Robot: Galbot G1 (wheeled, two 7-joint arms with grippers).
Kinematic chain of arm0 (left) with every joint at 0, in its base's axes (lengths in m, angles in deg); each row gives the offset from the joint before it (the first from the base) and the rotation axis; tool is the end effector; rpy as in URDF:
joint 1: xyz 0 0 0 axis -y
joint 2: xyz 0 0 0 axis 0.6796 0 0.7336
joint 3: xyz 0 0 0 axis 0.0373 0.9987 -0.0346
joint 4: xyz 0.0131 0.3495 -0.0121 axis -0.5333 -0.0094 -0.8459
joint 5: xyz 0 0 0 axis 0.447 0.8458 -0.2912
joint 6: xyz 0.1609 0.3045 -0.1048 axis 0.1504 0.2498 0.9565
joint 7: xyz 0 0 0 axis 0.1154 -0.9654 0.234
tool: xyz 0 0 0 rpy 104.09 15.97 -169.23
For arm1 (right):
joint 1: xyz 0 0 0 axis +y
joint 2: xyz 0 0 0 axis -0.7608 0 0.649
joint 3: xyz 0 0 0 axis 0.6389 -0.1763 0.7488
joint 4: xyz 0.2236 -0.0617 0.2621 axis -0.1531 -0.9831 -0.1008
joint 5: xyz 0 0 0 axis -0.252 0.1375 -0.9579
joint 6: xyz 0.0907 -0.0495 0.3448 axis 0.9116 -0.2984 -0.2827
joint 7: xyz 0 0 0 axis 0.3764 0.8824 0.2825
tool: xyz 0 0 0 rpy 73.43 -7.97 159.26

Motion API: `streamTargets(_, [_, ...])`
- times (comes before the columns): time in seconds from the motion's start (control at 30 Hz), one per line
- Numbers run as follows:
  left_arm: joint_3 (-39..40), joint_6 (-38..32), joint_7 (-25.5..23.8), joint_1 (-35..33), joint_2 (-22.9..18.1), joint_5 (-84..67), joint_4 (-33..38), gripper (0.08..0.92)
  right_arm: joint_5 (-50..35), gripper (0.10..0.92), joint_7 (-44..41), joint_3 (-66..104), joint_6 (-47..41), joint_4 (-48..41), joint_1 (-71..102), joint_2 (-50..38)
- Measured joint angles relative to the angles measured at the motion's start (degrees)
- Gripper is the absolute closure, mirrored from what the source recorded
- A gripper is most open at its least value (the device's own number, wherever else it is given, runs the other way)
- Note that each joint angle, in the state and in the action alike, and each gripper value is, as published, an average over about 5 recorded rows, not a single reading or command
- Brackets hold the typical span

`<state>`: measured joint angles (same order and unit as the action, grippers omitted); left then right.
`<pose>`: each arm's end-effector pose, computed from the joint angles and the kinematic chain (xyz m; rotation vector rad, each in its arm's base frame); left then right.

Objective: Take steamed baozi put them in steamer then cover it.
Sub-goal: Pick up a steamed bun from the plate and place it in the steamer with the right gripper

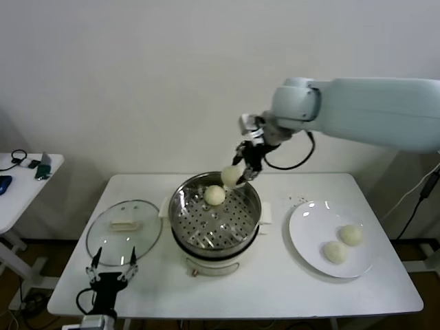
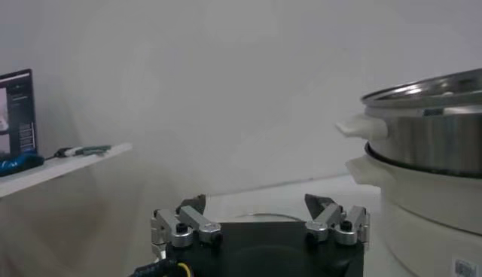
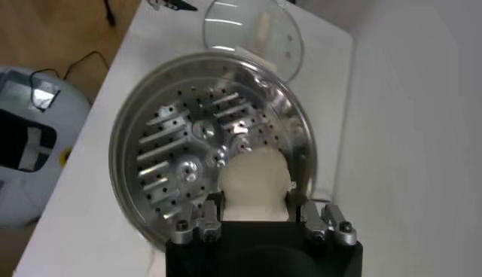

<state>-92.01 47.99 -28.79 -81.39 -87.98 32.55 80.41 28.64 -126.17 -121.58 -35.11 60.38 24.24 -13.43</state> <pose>0.1445 0.0704 -0.3755 0.2134 -3.0003 -0.2936 0.5053 0.1208 0.0138 1.5641 -1.4383 1.4951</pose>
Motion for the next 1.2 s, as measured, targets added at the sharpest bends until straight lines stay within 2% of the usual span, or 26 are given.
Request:
streamTargets(0.47, [-0.45, -0.03, 0.03, 0.06, 0.20, -0.36, 0.32, 0.177, 4.01, 0.465, 4.22, 1.33, -1.80, -8.11, 10.44, 11.52])
streamTargets(0.93, [-0.69, -0.24, 0.08, 0.18, 0.49, -0.92, 0.04, 0.177, 7.50, 0.465, 6.60, 3.05, -3.32, -12.80, 17.18, 15.33])
streamTargets(1.03, [-0.67, -0.28, 0.08, 0.13, 0.49, -0.93, 0.10, 0.177, 8.00, 0.438, 6.95, 3.42, -3.41, -12.93, 17.61, 15.37])
streamTargets(1.2, [-0.59, -0.35, 0.08, 0.02, 0.47, -0.92, 0.36, 0.177, 8.14, 0.305, 6.84, 4.16, -2.96, -12.66, 17.64, 14.92])
